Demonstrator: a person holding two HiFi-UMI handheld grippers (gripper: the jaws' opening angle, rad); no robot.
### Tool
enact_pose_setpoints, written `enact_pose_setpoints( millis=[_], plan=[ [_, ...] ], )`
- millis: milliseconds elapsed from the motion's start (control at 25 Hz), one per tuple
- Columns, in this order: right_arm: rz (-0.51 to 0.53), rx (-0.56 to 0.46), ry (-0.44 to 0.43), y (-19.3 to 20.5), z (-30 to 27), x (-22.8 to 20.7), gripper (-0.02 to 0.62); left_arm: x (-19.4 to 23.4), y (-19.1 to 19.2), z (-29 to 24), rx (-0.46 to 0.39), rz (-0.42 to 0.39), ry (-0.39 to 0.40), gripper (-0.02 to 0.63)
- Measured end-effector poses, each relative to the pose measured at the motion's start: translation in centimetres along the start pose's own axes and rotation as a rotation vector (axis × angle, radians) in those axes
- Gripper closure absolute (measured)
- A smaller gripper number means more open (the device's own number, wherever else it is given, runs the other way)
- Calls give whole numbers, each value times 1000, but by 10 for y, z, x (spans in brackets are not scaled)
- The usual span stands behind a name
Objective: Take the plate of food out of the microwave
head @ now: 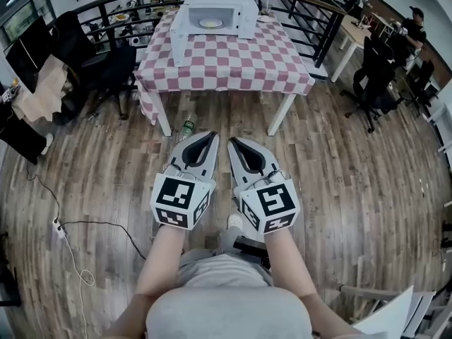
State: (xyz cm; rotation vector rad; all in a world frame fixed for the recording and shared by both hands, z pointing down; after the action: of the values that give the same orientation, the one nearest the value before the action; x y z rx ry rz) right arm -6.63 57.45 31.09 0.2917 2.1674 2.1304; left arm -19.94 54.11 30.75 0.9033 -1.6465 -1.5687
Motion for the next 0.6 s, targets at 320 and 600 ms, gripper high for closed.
enact_pose_setpoints(
  millis=[320, 600],
  plan=[
    [-24, -2, -87, -1, -41, -36, 569, 25, -4, -52, 5, -7, -19, 601],
    [-95, 15, -172, -11, -78, -71, 569, 41, -12, -91, 22, -21, -52, 601]
  ],
)
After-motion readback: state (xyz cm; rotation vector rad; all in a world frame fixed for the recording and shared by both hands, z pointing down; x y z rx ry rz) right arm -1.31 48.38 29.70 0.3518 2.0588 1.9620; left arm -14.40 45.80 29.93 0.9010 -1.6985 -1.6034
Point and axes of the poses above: the fingertips, and each gripper's own axes: z backward along the fingers, x to its left, y out of its underside, the point moved 9 cm from there along z, backward along the fingers, and after that the axes turned 15 degrees about y, right-handed, at the moved point
